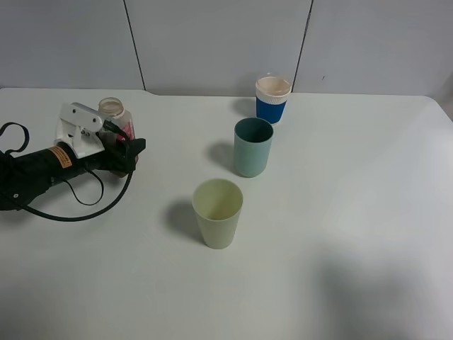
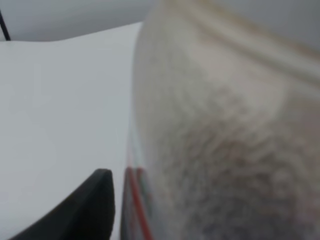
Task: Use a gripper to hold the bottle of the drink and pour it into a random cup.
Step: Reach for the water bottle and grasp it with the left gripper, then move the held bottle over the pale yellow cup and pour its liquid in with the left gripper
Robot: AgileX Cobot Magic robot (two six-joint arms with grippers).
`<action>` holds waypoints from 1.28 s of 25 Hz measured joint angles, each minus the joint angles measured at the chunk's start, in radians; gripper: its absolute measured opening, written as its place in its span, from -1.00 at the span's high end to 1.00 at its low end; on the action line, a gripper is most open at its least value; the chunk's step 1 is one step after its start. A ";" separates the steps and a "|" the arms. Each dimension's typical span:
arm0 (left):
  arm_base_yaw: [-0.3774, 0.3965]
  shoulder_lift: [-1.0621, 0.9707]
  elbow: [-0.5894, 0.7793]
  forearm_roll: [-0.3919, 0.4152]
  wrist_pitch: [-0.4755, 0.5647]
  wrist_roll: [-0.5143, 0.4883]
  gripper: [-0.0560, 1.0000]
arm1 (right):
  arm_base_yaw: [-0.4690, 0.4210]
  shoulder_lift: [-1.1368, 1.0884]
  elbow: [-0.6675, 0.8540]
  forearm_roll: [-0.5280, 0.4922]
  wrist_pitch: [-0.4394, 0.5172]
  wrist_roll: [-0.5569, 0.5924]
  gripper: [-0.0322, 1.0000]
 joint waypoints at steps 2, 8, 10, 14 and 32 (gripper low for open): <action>0.000 0.000 0.000 0.002 0.000 0.001 -0.13 | 0.000 0.000 0.000 0.000 0.000 0.000 -1.00; 0.000 -0.001 0.000 0.029 0.000 0.002 -0.13 | 0.000 0.000 0.000 0.000 0.000 0.000 -1.00; 0.000 -0.016 0.000 0.051 0.011 -0.007 -0.13 | 0.000 0.000 0.000 0.000 0.000 0.000 -1.00; 0.000 -0.105 0.001 0.079 0.088 -0.049 -0.13 | 0.000 0.000 0.000 0.000 0.000 0.000 -1.00; -0.213 -0.474 0.003 0.088 0.662 -0.071 -0.13 | 0.000 0.000 0.000 0.000 0.000 0.000 -1.00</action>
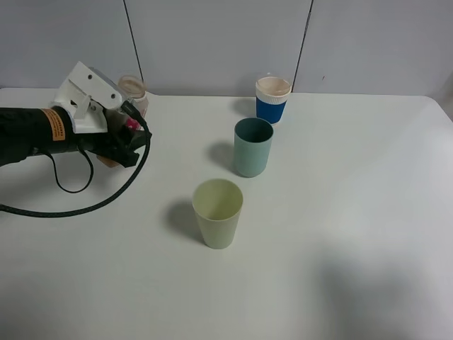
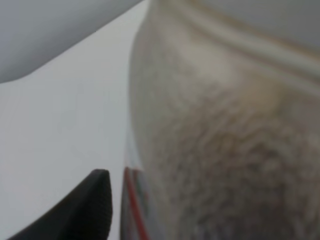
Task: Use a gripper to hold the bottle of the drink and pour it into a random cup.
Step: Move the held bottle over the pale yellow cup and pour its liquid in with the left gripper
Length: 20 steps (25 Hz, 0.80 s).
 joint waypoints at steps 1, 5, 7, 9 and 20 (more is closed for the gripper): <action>-0.013 -0.006 0.000 -0.004 0.019 0.000 -0.13 | 0.000 0.000 0.000 0.000 0.000 0.000 -1.00; -0.074 -0.022 0.000 -0.024 0.078 0.000 -0.13 | 0.000 0.000 0.000 0.000 0.000 0.000 -1.00; -0.104 -0.022 0.000 -0.037 0.102 0.001 -0.13 | 0.000 0.000 0.000 0.000 0.000 0.000 -1.00; -0.129 -0.022 0.000 -0.045 0.125 0.001 -0.13 | 0.000 0.000 0.000 0.000 0.000 0.000 -1.00; -0.234 -0.049 0.000 -0.065 0.249 0.001 -0.13 | 0.000 0.000 0.000 0.000 0.000 0.000 -1.00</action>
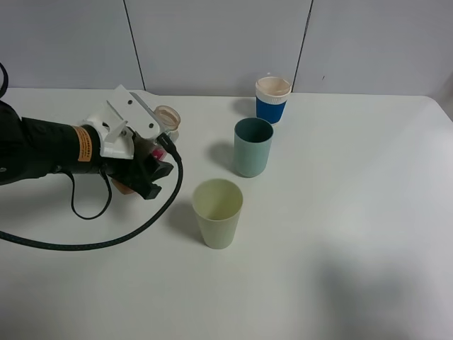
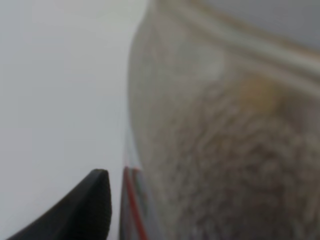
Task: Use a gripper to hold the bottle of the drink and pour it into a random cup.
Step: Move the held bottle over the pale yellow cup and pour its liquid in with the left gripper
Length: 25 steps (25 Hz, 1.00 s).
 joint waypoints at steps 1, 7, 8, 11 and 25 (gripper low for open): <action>-0.006 -0.011 0.000 0.000 0.017 0.000 -0.13 | 0.000 0.000 0.000 0.000 0.000 0.000 -1.00; -0.016 -0.087 0.000 0.002 0.107 0.000 -0.13 | 0.000 0.000 0.000 0.000 0.000 0.000 -1.00; -0.025 -0.098 0.000 0.002 0.123 0.001 -0.13 | 0.000 0.000 0.000 0.000 0.000 0.000 -1.00; -0.072 -0.125 0.000 0.002 0.173 0.005 -0.13 | 0.000 0.000 0.000 0.000 0.000 0.000 -1.00; -0.166 -0.139 -0.018 0.026 0.304 0.047 -0.13 | 0.000 0.000 0.000 0.000 0.000 0.000 -1.00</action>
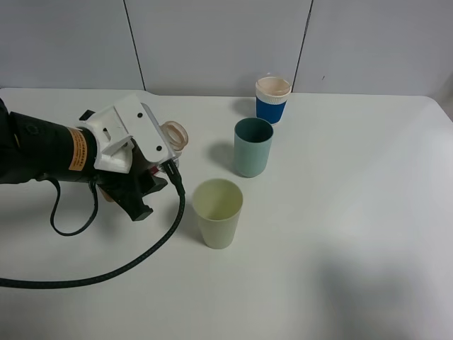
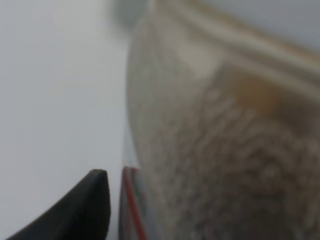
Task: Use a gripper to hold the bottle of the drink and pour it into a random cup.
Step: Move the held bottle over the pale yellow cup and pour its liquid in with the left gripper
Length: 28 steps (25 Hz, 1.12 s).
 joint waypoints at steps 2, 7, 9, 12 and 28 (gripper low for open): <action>-0.022 0.000 -0.028 0.020 0.029 0.002 -0.13 | 0.000 0.000 0.000 0.000 0.000 0.000 -1.00; -0.054 0.001 -0.094 0.088 0.131 0.002 -0.13 | 0.000 0.000 0.000 0.000 0.000 0.000 -1.00; -0.067 0.002 -0.109 0.113 0.170 0.000 -0.13 | 0.000 0.000 0.000 0.000 0.000 0.000 -1.00; -0.091 0.006 -0.124 0.129 0.214 -0.001 -0.13 | 0.000 0.000 0.000 0.000 0.000 0.000 -1.00; -0.176 0.041 -0.145 0.169 0.289 -0.039 -0.13 | 0.000 0.000 0.000 0.000 0.000 0.000 -1.00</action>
